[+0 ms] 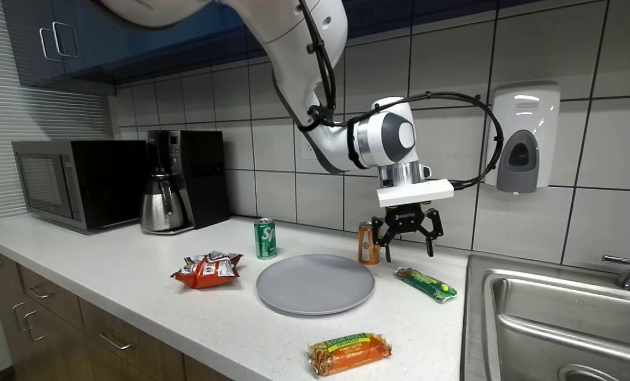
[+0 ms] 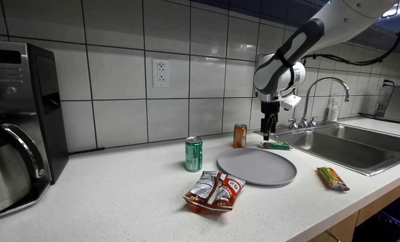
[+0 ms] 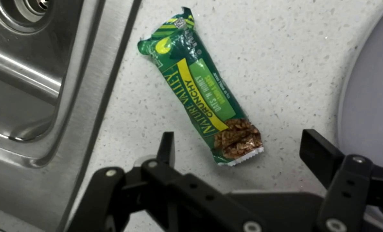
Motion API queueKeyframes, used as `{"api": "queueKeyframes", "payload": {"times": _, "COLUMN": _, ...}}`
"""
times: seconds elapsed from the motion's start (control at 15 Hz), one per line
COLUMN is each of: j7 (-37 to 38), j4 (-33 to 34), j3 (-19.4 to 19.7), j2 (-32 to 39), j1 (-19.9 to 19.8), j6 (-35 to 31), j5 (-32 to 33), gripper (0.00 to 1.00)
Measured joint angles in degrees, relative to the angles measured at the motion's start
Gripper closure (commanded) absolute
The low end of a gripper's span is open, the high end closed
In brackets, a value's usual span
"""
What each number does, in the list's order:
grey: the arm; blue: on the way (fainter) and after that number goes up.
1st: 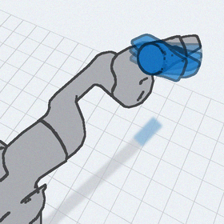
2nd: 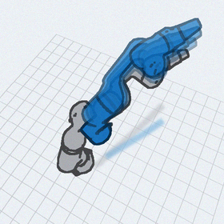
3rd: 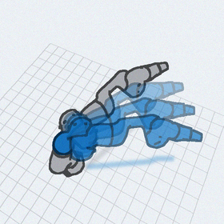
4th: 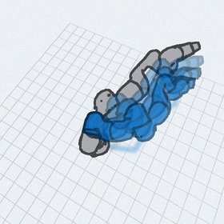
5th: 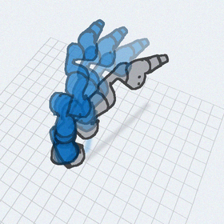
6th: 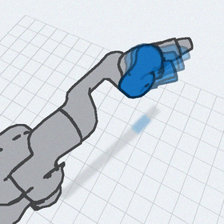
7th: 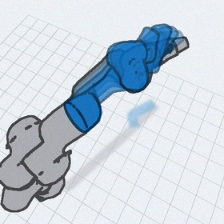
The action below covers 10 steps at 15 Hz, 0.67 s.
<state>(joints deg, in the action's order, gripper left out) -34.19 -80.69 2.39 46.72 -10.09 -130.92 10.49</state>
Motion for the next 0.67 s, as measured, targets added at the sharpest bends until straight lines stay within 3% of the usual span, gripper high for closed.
{"api": "queueKeyframes", "payload": {"times": 0.67, "j7": -3.65, "j4": 6.07, "j3": -0.42, "j2": 4.45, "j1": -2.37, "j6": 3.34, "j5": -0.32, "gripper": 0.00}}
